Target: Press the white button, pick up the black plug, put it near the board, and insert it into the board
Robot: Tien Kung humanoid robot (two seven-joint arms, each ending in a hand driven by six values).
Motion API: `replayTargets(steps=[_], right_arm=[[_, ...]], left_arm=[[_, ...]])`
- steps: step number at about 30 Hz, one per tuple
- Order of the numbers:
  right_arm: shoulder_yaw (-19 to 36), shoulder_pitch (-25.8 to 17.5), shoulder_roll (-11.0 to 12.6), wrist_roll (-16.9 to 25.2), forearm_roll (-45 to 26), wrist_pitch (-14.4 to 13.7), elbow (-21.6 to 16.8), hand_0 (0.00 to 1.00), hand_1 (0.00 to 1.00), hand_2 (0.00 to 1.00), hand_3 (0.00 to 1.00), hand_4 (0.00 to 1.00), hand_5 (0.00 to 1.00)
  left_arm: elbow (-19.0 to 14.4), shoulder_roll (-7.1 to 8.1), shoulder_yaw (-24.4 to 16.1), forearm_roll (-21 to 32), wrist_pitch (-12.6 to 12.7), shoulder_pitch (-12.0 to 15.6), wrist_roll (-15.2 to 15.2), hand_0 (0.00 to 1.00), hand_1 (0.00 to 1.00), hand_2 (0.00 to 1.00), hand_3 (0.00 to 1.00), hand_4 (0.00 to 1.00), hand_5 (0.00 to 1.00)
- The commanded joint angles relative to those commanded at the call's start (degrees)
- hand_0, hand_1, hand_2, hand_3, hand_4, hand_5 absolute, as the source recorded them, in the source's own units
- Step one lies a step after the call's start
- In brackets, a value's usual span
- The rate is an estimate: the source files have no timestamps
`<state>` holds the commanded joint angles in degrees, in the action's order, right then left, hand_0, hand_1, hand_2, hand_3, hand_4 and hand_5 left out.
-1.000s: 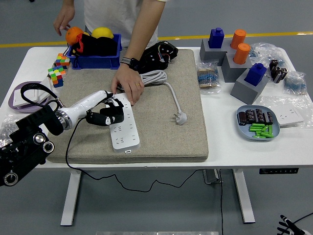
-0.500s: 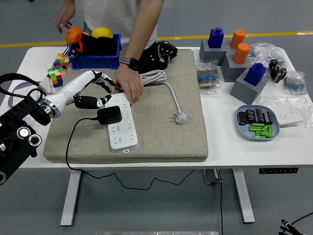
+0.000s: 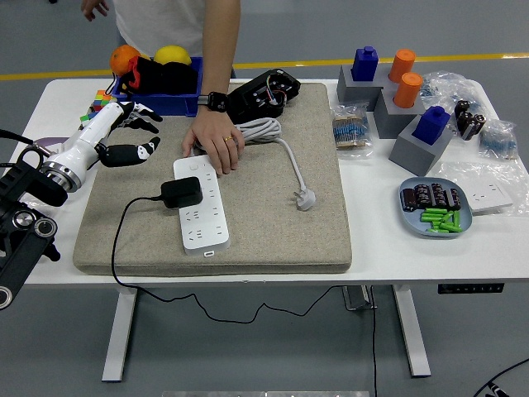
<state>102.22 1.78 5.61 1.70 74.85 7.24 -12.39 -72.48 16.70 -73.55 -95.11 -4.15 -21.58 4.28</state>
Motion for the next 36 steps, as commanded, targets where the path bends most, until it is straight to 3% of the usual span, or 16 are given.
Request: replayTargets(steps=[2,3,14,15,27,32,33,36], right_arm=[[1.25,-0.59,-0.11,-0.20,0.76,-0.11,0.03,0.855,0.694,0.681,0.660,0.755,0.573],[2.08,-0.93,-0.22,-0.24,1.14,-0.41,-0.03,0.858,0.701,0.685,0.695,0.852,0.620],[7.76,-3.56,-2.18,-0.05,4.13,0.14,0.18,0.859,0.701,0.685,0.701,0.883,0.653],[8.18,-3.65,-2.35,-0.04,4.29,0.44,0.23,0.860,0.705,0.691,0.706,0.955,0.759],[5.48,-2.10,-1.43,0.06,2.03,1.53,0.08,0.866,0.716,0.698,0.715,0.989,0.793],[4.58,-2.54,-1.13,-0.85,1.74,0.70,-0.07,0.866,0.716,0.698,0.715,0.989,0.793],[4.62,-2.67,-1.13,-1.04,1.89,0.68,-0.07,0.860,0.712,0.698,0.714,0.926,0.720],[4.58,-2.86,-1.09,-1.21,1.98,0.69,0.01,0.860,0.712,0.698,0.714,0.926,0.720]], left_arm=[[0.62,-0.18,-0.52,-0.15,-0.41,0.45,0.61,0.764,0.724,0.622,0.631,0.692,0.002],[0.95,-0.28,-0.93,-0.17,-0.59,0.83,0.61,0.811,0.783,0.703,0.689,0.771,0.017],[2.12,-0.53,-4.15,-1.26,-1.50,4.32,1.56,0.831,0.807,0.730,0.735,0.788,0.055],[2.17,-0.53,-4.47,-1.36,-1.65,4.51,1.77,0.857,0.854,0.773,0.759,0.809,0.118],[0.33,-1.74,-10.21,-2.44,-1.83,7.03,1.65,0.867,0.858,0.779,0.770,0.824,0.177],[-0.60,-3.22,-12.58,-2.41,-1.05,9.44,-0.62,0.867,0.858,0.779,0.770,0.824,0.177],[-0.76,-3.51,-13.14,-2.41,-0.80,10.05,-1.08,0.864,0.852,0.775,0.768,0.812,0.192],[-0.87,-4.08,-14.28,-2.62,-0.62,11.24,-1.44,0.864,0.852,0.775,0.768,0.812,0.192]])
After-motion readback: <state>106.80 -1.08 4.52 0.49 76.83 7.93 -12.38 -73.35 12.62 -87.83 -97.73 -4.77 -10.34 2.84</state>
